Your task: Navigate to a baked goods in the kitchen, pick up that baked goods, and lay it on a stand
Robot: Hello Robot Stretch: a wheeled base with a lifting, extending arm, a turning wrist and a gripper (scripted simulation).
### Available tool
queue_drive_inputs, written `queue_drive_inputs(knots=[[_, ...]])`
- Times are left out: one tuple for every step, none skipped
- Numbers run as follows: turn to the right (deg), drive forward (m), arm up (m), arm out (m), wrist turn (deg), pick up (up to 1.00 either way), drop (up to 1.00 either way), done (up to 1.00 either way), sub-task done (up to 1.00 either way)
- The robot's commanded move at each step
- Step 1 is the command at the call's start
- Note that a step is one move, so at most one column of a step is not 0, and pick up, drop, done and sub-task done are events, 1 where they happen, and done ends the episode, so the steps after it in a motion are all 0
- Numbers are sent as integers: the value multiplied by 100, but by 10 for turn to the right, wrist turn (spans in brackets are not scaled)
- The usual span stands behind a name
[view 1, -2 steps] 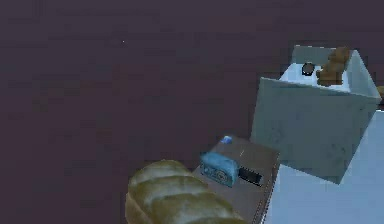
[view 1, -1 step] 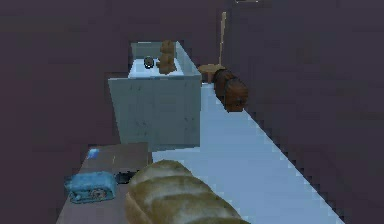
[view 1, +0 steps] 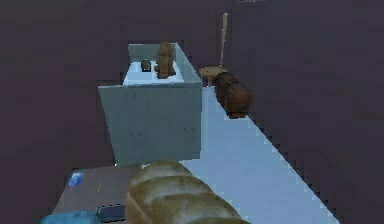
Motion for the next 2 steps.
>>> queue_drive_inputs(knots=[[-360,0,0,0,0,0,0,0,0],[360,0,0,0,0,0,0,0,0]])
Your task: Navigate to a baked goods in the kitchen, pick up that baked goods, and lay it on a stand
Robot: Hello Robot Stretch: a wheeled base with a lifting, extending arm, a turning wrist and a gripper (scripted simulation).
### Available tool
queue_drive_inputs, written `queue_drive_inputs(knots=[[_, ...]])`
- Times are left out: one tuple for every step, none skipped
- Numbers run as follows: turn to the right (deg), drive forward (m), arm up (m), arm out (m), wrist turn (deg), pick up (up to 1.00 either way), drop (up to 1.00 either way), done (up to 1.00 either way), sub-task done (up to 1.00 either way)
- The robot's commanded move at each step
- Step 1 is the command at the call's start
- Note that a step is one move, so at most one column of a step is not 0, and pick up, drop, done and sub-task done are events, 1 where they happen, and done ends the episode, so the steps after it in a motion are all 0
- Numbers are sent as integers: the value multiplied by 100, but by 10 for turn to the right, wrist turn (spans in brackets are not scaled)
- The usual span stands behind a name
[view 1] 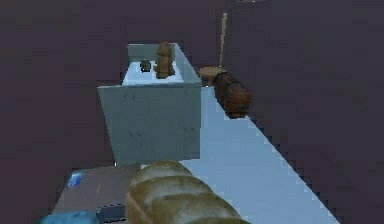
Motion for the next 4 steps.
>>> queue_drive_inputs(knots=[[-300,0,0,0,0,0,0,0,0],[270,0,0,0,0,0,0,0,0],[-270,0,0,0,0,0,0,0,0],[-270,0,0,0,0,0,0,0,0]])
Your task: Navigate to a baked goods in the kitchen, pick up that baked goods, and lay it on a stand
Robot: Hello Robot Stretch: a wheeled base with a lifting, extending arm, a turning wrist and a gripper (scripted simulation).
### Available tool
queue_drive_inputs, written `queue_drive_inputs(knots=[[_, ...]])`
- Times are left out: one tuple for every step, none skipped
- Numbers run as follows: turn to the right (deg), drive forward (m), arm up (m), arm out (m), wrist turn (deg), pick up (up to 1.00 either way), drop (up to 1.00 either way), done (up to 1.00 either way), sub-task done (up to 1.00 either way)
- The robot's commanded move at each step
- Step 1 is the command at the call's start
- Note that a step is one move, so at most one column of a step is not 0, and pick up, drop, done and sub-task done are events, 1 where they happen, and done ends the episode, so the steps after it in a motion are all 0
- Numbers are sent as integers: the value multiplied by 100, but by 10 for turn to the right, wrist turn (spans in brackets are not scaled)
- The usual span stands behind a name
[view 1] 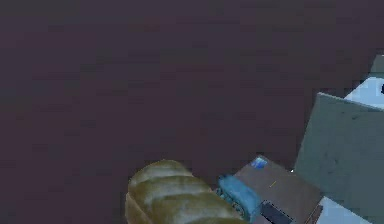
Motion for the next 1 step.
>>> queue_drive_inputs(knots=[[0,20,0,0,0,0,0,0,0]])
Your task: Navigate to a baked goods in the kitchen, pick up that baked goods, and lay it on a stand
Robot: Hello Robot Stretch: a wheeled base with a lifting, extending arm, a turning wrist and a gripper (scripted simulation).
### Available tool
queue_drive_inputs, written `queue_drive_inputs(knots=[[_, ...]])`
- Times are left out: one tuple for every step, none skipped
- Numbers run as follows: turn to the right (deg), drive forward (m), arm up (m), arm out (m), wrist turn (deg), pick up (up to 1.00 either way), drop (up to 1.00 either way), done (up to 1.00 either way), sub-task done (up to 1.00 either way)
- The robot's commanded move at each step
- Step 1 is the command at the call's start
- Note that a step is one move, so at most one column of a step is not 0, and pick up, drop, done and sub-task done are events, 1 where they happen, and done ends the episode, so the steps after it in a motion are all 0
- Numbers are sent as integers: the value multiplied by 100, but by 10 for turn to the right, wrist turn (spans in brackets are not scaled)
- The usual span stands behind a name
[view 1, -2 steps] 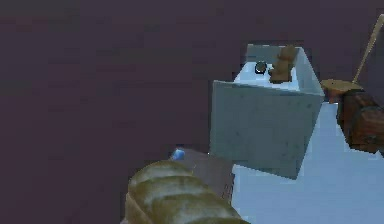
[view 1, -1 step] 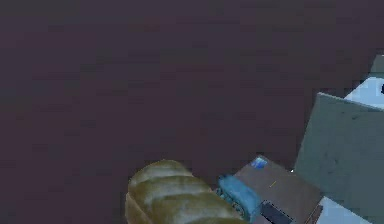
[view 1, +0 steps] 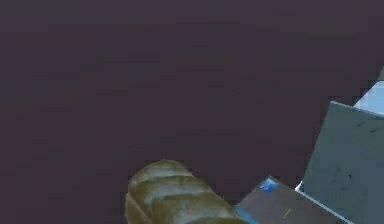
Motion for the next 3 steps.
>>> queue_drive_inputs(knots=[[450,0,0,0,0,0,0,0,0],[420,0,0,0,0,0,0,0,0],[30,0,0,0,0,0,0,0,0]])
